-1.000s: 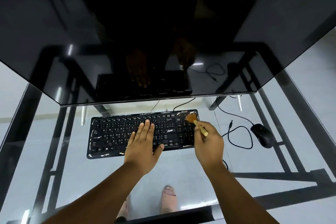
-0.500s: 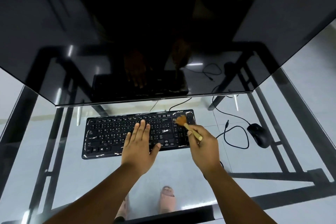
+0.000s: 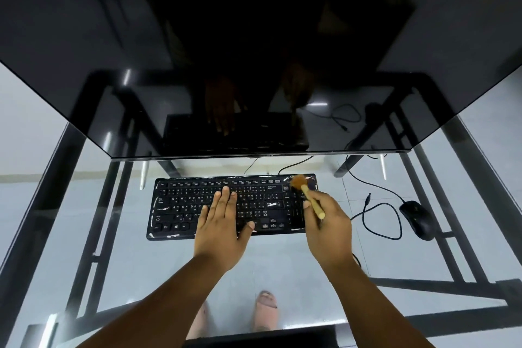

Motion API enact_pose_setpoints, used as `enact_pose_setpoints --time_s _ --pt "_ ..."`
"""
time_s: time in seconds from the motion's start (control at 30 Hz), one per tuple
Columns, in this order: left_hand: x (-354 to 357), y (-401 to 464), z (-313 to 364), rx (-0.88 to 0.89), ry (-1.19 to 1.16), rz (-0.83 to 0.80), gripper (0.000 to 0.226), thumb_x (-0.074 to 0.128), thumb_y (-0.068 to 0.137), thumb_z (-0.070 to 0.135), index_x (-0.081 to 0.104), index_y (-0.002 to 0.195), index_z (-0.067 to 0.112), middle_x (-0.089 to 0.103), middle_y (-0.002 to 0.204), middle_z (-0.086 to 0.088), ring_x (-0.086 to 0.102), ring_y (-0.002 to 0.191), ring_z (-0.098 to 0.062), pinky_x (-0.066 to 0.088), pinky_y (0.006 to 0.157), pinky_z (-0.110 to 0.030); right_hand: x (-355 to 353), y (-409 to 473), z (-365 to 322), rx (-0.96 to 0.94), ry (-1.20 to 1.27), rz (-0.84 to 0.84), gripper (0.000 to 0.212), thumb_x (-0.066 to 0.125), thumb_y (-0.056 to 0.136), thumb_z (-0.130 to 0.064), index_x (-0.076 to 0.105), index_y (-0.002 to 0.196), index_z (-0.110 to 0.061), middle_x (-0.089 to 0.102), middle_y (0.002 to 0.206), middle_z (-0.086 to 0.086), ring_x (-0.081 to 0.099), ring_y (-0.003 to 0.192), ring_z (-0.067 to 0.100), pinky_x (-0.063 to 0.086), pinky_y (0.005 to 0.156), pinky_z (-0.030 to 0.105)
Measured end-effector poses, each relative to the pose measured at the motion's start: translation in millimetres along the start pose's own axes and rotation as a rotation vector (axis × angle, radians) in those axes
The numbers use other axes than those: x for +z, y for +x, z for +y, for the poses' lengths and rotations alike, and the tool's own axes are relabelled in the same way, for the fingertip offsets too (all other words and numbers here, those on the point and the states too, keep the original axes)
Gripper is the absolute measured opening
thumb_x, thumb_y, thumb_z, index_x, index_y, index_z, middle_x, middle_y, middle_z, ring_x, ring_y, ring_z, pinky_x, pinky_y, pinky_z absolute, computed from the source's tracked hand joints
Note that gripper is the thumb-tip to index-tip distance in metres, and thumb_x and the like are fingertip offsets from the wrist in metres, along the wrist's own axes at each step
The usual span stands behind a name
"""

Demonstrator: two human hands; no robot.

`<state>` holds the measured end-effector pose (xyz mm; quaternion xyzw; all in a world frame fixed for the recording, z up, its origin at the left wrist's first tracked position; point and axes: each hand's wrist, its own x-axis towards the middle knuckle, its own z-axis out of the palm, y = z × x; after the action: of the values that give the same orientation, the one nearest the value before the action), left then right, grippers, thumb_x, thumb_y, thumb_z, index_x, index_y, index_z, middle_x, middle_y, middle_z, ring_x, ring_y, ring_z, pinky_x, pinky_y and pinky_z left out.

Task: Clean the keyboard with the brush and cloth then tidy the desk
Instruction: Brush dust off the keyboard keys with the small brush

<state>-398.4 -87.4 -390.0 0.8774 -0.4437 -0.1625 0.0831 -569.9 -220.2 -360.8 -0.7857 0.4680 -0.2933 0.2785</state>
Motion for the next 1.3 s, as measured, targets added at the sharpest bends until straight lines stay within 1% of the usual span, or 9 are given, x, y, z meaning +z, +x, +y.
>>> enact_pose_setpoints --time_s 0.1,0.3,0.43,0.63,0.83,0.97,1.03,1.13,1.3 --pt "-10 -2 -23 -0.013 -0.013 0.024 0.09 0.004 0.08 0.069 0.004 0.155 0.019 -0.007 0.162 0.004 -0.01 0.148 -0.013 -0.002 0.12 -0.036 14 -5 -10 -0.037 -0.049 -0.038 0.022 0.064 0.09 -0.015 0.068 0.111 -0.017 0.071 0.095 -0.001 0.065 0.078 0.019 0.053 0.069 0.028" --pt "-29 -9 -71 -0.067 -0.04 0.105 0.079 0.027 0.092 0.062 0.008 0.154 0.017 0.0 0.163 0.002 -0.004 0.149 -0.014 -0.001 0.12 -0.036 38 -8 -44 0.082 0.023 0.157 0.018 0.064 0.089 -0.013 0.066 0.107 -0.014 0.069 0.094 0.0 0.061 0.078 0.016 0.049 0.071 0.026" --pt "-39 -20 -113 -0.116 -0.082 0.124 0.084 0.035 0.091 0.062 0.005 0.154 0.016 0.001 0.163 0.001 -0.004 0.149 -0.013 -0.001 0.12 -0.037 78 -21 -94 0.166 0.326 0.137 0.012 0.07 0.086 -0.011 0.065 0.091 -0.021 0.068 0.069 -0.004 0.058 0.056 0.013 0.047 0.052 0.027" --pt "-44 -34 -166 -0.161 -0.064 0.068 0.1 0.031 0.082 0.077 -0.004 0.154 0.016 -0.008 0.162 0.001 -0.011 0.148 -0.013 -0.005 0.119 -0.036 139 -39 -158 0.396 0.678 -0.046 0.025 0.07 0.086 -0.013 0.052 0.068 -0.015 0.068 0.063 0.011 0.066 0.064 0.036 0.053 0.059 0.045" --pt "-43 -39 -192 -0.133 -0.089 -0.089 0.112 0.04 0.076 0.082 -0.011 0.153 0.017 -0.016 0.161 0.002 -0.014 0.147 -0.013 0.001 0.12 -0.037 168 -48 -183 0.384 0.668 -0.204 0.016 0.068 0.088 -0.011 0.06 0.074 -0.015 0.07 0.066 0.011 0.069 0.065 0.032 0.056 0.064 0.046" --pt "-40 -43 -197 -0.092 -0.043 -0.124 0.116 0.047 0.076 0.08 -0.015 0.152 0.017 -0.023 0.158 0.002 -0.02 0.146 -0.014 -0.003 0.119 -0.036 170 -49 -171 0.28 0.377 -0.059 0.022 0.067 0.088 -0.019 0.054 0.071 -0.018 0.062 0.055 -0.005 0.056 0.047 0.013 0.046 0.046 0.035" --pt "-38 -44 -197 -0.088 -0.028 -0.124 0.117 0.049 0.076 0.078 -0.016 0.151 0.017 -0.026 0.157 0.001 -0.021 0.145 -0.016 -0.003 0.119 -0.037 165 -49 -168 0.275 0.366 0.018 0.022 0.066 0.089 -0.017 0.052 0.072 -0.016 0.059 0.053 -0.004 0.051 0.045 0.014 0.041 0.045 0.033" --pt "-37 -45 -197 -0.088 -0.013 -0.129 0.116 0.047 0.076 0.078 -0.018 0.151 0.017 -0.028 0.156 0.001 -0.023 0.145 -0.016 -0.003 0.119 -0.037 164 -50 -167 0.234 0.435 -0.09 0.018 0.067 0.088 -0.017 0.055 0.075 -0.019 0.065 0.061 0.008 0.062 0.057 0.03 0.047 0.05 0.039" --pt "-36 -46 -197 -0.075 0.001 -0.136 0.113 0.043 0.078 0.079 -0.018 0.151 0.017 -0.029 0.156 0.001 -0.024 0.144 -0.016 -0.005 0.119 -0.037 161 -53 -160 0.154 0.203 0.036 0.018 0.065 0.089 -0.018 0.053 0.076 -0.017 0.053 0.051 -0.007 0.048 0.043 0.01 0.035 0.042 0.026"
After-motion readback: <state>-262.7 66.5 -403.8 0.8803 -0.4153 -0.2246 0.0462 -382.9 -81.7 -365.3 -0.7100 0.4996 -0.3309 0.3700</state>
